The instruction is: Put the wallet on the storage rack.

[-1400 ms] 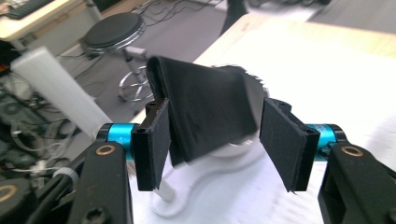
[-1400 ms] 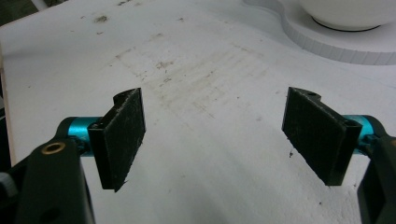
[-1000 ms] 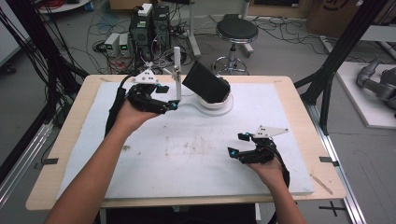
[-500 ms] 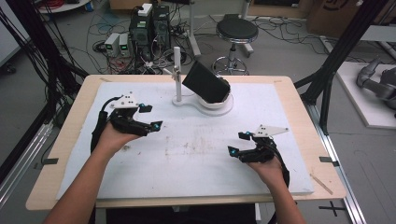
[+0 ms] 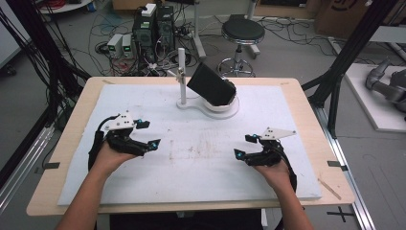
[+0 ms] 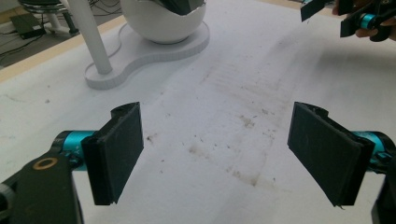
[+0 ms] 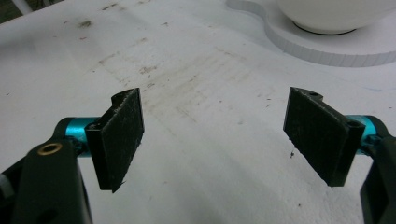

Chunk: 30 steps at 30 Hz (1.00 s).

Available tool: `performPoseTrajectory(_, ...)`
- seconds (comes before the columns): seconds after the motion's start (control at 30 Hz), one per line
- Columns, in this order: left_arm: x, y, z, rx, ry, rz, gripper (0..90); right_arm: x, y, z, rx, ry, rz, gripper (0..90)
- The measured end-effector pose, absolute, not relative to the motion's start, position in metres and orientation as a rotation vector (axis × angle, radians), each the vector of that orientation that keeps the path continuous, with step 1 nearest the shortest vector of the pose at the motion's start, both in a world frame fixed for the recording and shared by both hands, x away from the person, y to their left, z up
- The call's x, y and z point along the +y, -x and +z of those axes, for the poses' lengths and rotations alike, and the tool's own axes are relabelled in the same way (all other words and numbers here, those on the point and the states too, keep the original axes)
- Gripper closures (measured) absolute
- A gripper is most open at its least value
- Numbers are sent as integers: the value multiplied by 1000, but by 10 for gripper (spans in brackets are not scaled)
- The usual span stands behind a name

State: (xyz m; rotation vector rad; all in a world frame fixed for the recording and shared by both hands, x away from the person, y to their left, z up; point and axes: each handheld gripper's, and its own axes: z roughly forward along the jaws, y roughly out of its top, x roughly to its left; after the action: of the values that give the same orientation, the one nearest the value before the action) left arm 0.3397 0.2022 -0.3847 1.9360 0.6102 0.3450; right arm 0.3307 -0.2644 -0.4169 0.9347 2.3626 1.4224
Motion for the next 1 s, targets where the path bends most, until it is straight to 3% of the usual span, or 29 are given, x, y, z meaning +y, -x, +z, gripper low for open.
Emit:
performPoseTrajectory(0.3,218,-334,-410,662,-1933,327,167,-269,-336,-420,2333,-980,1374,193)
performPoseTrajectory(1.0,217,-330,-414,645,-1911,303,165,-289,-335,-420,2275,-1042,1351,191)
